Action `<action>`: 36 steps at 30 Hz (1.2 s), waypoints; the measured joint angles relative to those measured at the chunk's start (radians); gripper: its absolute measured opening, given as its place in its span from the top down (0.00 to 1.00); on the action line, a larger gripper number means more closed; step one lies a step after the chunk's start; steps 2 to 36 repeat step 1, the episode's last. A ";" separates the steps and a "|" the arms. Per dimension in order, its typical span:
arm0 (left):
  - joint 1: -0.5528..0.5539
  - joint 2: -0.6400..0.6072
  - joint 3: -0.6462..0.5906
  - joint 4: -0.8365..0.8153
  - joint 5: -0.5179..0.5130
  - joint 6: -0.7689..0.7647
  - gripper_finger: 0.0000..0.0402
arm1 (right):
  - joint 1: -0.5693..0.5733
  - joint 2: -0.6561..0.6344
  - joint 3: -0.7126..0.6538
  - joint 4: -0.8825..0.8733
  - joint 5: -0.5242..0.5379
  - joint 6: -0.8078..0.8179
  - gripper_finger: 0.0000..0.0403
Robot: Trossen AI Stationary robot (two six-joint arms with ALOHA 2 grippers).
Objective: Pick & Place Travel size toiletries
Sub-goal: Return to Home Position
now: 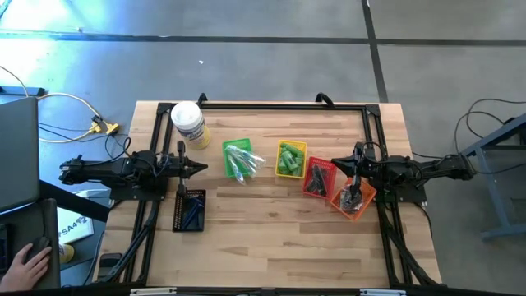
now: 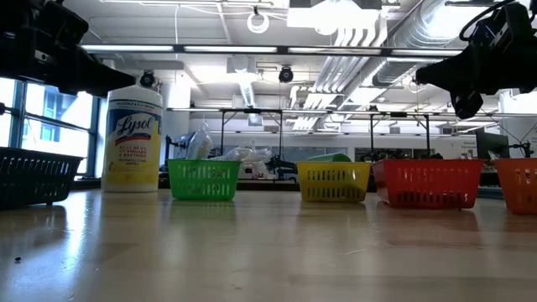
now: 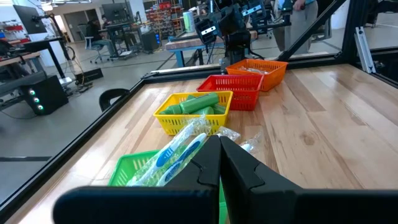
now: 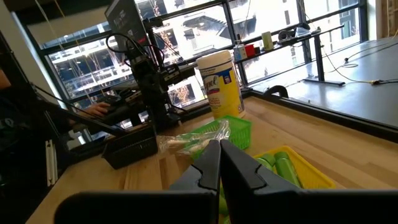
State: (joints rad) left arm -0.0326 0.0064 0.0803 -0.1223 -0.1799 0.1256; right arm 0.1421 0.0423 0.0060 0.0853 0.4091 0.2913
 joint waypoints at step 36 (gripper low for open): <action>0.000 0.000 0.000 0.000 0.000 0.000 1.00 | 0.000 0.000 0.000 0.000 0.000 0.000 1.00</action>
